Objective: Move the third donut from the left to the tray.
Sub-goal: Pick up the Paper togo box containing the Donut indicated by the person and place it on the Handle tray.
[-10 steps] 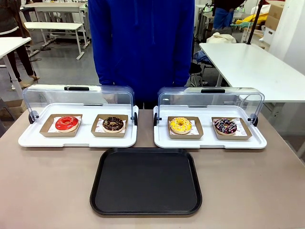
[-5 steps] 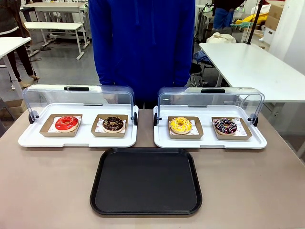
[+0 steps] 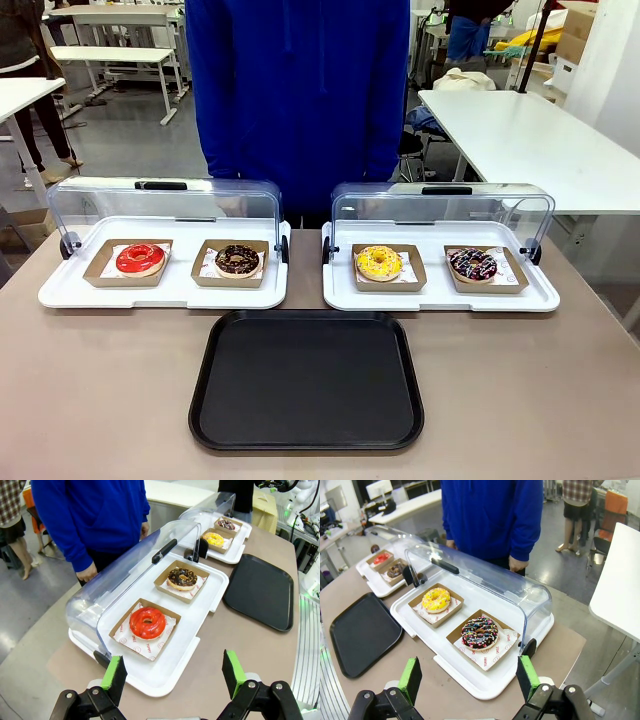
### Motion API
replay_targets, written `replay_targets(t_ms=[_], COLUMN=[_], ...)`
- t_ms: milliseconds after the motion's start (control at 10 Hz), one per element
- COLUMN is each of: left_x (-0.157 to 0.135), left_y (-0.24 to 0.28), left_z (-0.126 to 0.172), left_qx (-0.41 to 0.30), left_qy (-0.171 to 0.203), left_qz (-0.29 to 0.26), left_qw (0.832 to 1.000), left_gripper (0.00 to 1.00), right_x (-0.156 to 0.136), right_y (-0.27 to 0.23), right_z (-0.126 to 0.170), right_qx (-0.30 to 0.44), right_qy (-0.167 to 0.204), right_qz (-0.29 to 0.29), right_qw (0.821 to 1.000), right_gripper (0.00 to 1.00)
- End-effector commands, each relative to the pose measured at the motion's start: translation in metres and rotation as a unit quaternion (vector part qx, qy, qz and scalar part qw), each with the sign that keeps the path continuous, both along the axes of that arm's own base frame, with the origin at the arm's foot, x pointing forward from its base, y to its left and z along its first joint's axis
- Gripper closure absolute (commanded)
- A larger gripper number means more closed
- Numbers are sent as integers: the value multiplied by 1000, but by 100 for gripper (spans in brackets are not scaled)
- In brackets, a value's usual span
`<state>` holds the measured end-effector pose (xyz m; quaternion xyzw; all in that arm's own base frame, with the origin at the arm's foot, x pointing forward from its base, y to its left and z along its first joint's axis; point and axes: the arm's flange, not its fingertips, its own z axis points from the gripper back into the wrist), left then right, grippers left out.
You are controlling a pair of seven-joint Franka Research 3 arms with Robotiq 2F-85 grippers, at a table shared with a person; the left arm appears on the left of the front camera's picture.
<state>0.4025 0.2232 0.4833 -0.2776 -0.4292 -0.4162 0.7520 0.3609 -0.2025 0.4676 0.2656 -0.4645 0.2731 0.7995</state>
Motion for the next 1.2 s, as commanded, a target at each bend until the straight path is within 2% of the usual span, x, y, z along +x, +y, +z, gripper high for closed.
replay_targets(t_ms=[0, 1100], left_x=[-2, -2], left_y=[-1, -1], left_z=[2, 2], left_qx=[-1, -1], left_qy=[4, 4], left_qz=[-2, -2], left_qw=[1000, 1000], left_gripper=[0, 0], right_x=[4, 4], right_y=[-1, -1], right_z=[1, 1], right_qx=[3, 3], right_qy=[-19, -19], right_qz=[3, 3], right_qw=[1000, 1000], right_gripper=[0, 0])
